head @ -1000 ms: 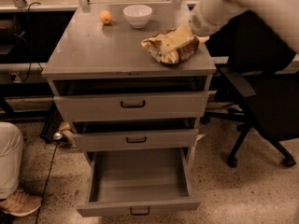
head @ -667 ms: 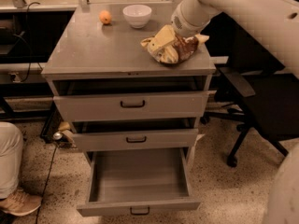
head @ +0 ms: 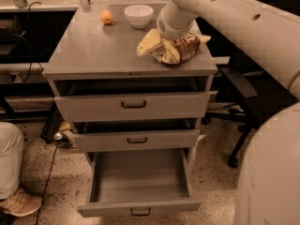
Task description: Place brown chip bag into bottom drawer
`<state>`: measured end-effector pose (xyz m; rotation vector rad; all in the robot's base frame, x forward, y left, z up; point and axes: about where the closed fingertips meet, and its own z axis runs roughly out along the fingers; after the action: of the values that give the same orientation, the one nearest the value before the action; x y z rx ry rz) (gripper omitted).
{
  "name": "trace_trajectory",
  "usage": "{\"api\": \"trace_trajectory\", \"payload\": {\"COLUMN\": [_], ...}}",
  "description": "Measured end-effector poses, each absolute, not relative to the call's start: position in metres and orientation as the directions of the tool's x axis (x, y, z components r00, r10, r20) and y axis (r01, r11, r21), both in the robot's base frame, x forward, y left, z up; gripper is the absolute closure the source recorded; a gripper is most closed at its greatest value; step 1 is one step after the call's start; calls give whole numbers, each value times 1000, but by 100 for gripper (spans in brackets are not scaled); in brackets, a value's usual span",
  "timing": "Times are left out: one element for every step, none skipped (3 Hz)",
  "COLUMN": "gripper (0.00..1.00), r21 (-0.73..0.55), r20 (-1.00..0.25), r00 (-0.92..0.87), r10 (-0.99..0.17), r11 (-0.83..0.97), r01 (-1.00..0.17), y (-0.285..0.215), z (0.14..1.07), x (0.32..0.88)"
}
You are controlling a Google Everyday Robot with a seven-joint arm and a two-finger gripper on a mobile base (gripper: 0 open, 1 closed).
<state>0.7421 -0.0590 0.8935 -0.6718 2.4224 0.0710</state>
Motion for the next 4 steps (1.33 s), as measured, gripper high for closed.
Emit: {"api": "trace_trajectory", "payload": {"gripper": [16,39,72,95], "r21": [-94,-79,-47,-48], "r20": [-564,-565,-637,-693], "r00": [-703,-713,-662,-599], "r10": [-433,-415,-394,-401], "r11": [880,888,877,855], "r01": [-466,-454,-477,-517], "y": [-52,-52,-72,-102], "z": [874,861,878,899], "x": [755,763,746,720]}}
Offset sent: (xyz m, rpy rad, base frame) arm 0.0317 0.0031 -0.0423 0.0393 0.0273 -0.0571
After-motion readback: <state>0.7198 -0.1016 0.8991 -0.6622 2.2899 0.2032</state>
